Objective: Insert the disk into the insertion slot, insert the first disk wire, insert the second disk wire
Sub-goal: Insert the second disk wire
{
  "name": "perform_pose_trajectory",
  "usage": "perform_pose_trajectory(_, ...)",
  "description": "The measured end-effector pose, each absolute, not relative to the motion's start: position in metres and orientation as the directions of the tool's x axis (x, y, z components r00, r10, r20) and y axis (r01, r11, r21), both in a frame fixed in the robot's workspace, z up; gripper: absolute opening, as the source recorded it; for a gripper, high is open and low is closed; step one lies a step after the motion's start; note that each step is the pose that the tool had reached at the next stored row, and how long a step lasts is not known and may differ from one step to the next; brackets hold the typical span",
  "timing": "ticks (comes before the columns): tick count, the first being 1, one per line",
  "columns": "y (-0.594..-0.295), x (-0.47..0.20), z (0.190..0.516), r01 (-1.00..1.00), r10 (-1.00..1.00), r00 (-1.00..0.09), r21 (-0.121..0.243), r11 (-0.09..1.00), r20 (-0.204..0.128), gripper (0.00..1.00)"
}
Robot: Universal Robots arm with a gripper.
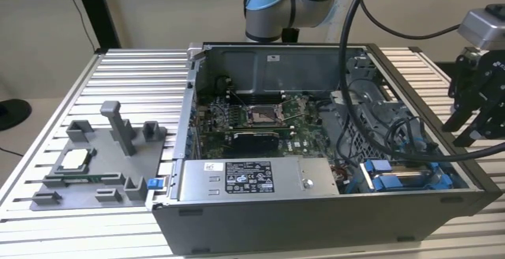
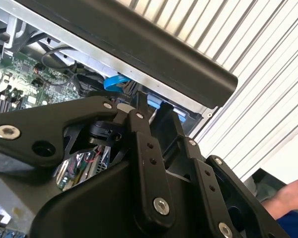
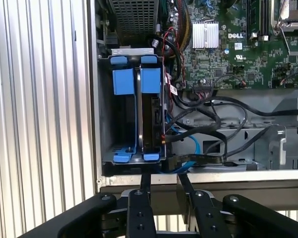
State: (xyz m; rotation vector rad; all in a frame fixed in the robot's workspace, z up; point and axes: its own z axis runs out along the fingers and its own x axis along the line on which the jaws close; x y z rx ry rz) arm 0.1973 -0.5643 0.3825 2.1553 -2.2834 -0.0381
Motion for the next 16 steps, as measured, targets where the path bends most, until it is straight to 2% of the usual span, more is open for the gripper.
perform_pose_trajectory(6, -0.564, 0.197, 0.375, -0.998, -0.998, -0.058, 0.030, 0.057, -0.015, 1.00)
perform_pose_trajectory(16, -0.564, 0.197, 0.369, -0.996, -0.998, -0.059, 0.072, 0.057, -0.017, 1.00)
